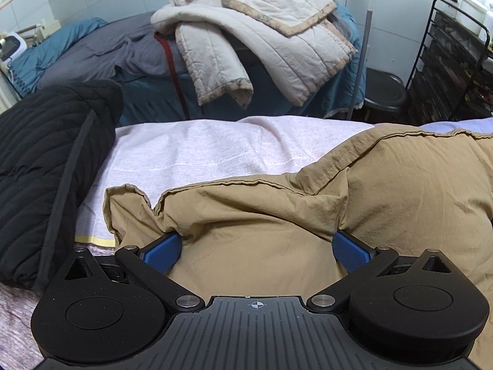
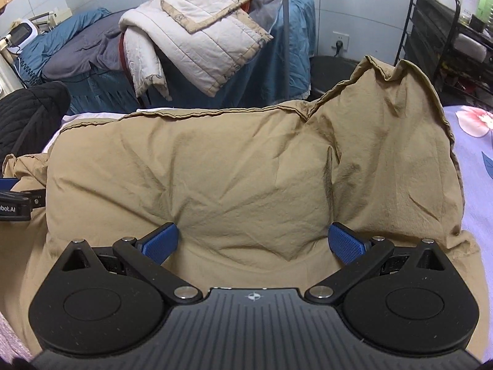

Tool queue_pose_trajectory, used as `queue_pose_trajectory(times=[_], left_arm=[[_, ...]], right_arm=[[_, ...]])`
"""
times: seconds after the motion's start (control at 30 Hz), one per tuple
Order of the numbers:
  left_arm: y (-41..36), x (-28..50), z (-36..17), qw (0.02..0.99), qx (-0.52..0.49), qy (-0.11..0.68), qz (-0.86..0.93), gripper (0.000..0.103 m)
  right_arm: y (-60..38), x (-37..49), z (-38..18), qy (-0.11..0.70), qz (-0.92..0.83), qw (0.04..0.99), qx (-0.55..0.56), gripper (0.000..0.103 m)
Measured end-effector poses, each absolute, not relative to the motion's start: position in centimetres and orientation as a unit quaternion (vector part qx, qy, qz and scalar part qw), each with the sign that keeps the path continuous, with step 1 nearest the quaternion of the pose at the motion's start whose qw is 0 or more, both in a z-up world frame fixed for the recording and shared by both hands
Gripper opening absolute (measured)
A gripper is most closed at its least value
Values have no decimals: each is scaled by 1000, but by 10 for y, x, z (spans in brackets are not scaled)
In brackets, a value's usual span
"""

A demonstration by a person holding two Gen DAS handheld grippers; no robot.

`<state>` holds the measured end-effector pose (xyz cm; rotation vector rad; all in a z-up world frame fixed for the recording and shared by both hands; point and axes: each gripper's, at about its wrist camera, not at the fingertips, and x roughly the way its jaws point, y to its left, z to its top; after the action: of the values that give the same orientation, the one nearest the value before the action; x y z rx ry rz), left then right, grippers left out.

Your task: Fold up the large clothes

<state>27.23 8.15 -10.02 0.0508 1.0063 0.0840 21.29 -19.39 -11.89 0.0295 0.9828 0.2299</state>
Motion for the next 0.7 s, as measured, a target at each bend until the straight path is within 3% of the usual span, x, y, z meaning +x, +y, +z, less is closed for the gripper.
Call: queue_pose_trajectory(times=[0.47, 0.7], left_arm=[[128, 193, -32, 893, -55, 446, 22, 103], [209, 136, -69, 865, -145, 479, 28, 103]], right_arm=[[-277, 141, -60, 420, 111, 886, 161, 103], [-360, 106, -91, 452, 94, 854, 241, 103]])
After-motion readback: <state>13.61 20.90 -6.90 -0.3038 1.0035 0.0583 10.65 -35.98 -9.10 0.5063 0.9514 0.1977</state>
